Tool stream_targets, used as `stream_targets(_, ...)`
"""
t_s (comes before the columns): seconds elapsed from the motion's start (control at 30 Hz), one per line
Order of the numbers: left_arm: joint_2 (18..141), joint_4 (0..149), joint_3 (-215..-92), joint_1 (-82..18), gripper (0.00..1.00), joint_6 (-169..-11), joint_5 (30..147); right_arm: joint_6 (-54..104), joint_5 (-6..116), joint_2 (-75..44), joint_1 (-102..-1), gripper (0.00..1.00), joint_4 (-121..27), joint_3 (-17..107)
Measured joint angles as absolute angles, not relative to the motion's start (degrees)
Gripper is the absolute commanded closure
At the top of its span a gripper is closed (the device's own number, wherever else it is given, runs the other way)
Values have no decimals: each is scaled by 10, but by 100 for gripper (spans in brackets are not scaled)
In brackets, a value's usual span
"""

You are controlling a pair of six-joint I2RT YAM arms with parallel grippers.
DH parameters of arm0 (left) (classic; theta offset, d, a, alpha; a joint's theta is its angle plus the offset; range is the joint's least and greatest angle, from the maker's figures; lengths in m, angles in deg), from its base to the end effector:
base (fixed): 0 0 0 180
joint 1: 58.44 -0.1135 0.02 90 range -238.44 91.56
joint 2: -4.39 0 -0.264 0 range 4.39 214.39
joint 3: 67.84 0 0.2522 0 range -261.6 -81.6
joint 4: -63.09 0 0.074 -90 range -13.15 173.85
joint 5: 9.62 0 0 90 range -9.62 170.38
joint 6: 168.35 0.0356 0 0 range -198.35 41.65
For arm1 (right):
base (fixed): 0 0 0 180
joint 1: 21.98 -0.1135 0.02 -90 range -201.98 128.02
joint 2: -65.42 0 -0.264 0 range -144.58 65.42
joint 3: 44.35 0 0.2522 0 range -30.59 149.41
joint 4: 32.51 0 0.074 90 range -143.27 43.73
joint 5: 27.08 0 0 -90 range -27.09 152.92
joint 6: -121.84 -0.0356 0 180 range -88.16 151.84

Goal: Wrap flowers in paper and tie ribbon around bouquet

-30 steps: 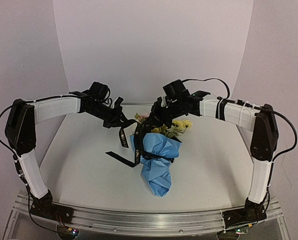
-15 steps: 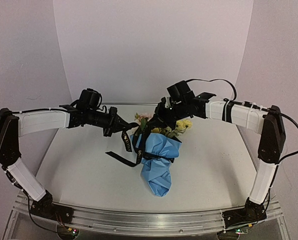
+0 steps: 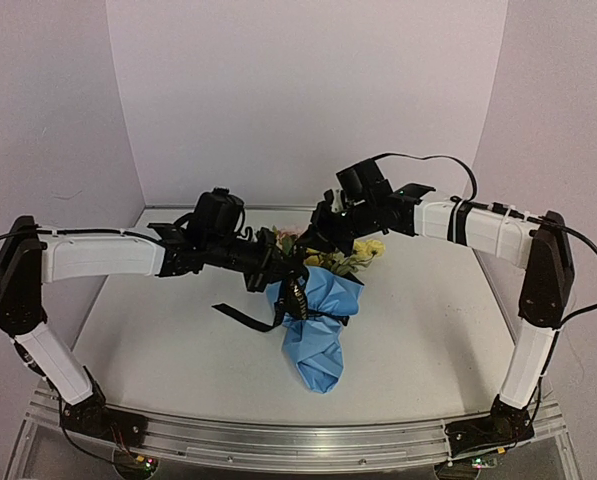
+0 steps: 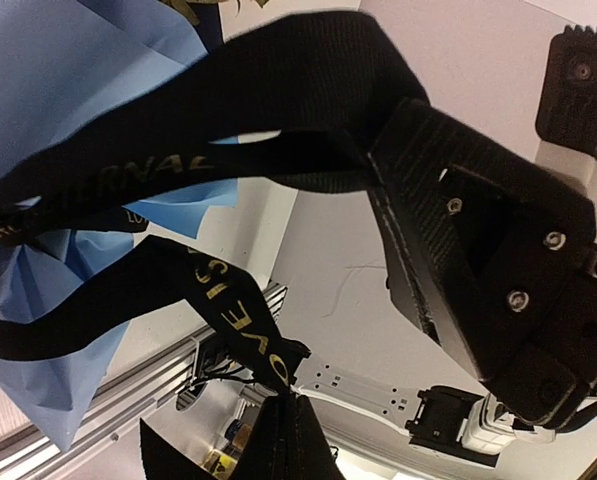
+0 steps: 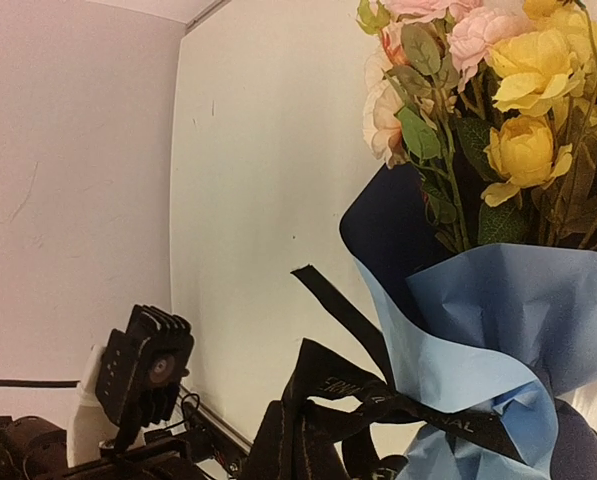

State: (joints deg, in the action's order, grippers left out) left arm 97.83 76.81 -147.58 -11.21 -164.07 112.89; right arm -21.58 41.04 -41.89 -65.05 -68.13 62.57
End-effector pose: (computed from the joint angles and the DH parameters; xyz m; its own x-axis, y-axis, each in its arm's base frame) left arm 0.2394 -0.2870 0.2694 -0.9637 -0.1966 0.1806 -0.2415 0.3537 -0.9037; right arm 0.3104 0.3083 0.3009 -0.9417 0.1398 -0.3061 -0.1640 0.6037 0.7801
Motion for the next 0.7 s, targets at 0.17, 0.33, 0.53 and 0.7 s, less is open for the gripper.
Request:
stream_targets(0.17, 1035, 732, -1479, -79, 95, -1653, 1108, -200, 408, -419, -650, 100, -681, 626)
stream_targets(0.33, 1111, 719, -1501, -65, 61, -1632, 1108, -188, 401, -419, -648, 100, -681, 626)
stream_targets(0.53, 1126, 738, -1536, -62, 44, -1563, 1096, -181, 397, -419, -647, 100, -681, 626)
stream_targets(0.7, 1077, 766, -1535, -63, 45, -1492, 1066, -179, 396, -419, -647, 100, -681, 625)
